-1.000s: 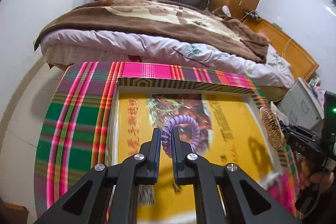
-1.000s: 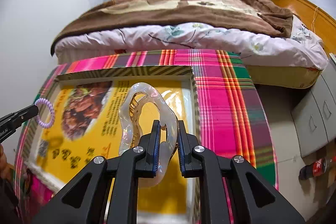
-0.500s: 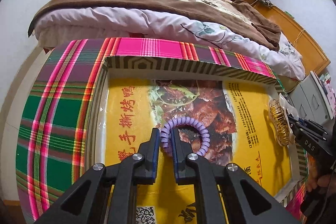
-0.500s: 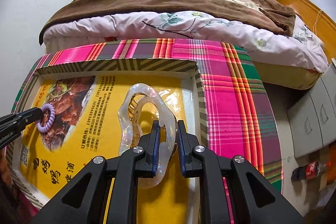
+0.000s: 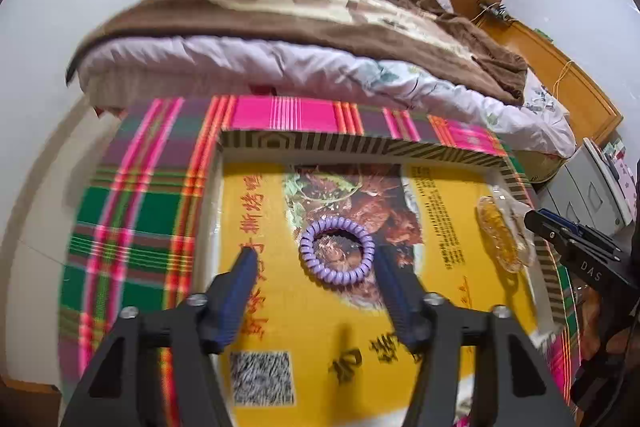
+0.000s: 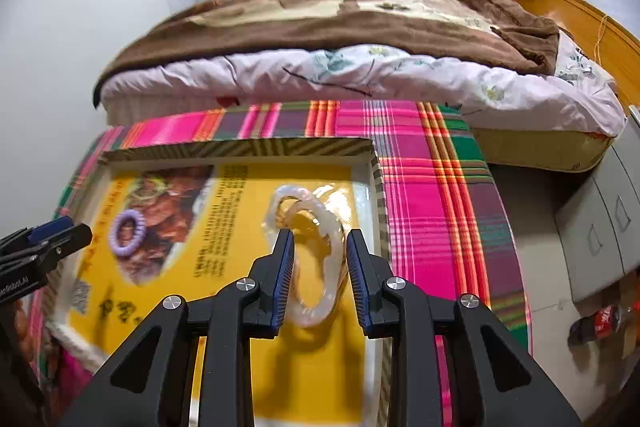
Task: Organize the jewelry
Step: 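Open the right tool over the tray while the left tool releases the lavender bracelet there, then grasp the light-blue coil bracelet with the right tool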
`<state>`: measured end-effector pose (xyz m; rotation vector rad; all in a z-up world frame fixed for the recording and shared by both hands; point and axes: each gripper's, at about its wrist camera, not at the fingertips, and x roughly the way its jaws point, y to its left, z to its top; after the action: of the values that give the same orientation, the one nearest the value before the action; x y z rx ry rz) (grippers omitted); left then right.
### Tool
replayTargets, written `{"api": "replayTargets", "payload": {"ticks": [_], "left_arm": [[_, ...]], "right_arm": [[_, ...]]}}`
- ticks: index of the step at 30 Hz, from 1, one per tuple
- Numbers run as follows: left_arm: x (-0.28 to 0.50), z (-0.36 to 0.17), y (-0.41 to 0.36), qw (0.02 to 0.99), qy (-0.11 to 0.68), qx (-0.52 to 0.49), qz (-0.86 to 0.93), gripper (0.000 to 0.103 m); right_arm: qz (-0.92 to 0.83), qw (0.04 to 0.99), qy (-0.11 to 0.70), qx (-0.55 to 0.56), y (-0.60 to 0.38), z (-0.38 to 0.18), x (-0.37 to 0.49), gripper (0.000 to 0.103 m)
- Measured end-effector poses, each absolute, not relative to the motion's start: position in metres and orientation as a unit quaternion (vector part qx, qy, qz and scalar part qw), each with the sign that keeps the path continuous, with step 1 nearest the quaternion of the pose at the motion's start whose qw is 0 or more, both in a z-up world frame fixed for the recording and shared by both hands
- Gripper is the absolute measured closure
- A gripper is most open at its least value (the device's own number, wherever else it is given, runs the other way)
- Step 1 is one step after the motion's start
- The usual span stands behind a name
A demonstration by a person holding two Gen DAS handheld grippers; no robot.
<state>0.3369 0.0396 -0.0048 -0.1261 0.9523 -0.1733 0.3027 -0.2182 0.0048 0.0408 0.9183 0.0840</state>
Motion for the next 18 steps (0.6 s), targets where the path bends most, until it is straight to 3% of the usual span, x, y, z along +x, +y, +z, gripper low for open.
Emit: {"api": "replayTargets", "payload": {"ticks": [8,18], "left_arm": [[0.268,0.030,0.054,0.900,0.420,-0.072,-0.090,0.027],[0.171,0.030,0.084,0.905,0.408,-0.087,-0.080,0.027]], "right_arm": [[0.093,0.906,0.411,0.037,-0.215,0.027,0.232,0.072],[0.153,0.886,0.438,0.013,-0.201,0.000,0.158,0.072]]}}
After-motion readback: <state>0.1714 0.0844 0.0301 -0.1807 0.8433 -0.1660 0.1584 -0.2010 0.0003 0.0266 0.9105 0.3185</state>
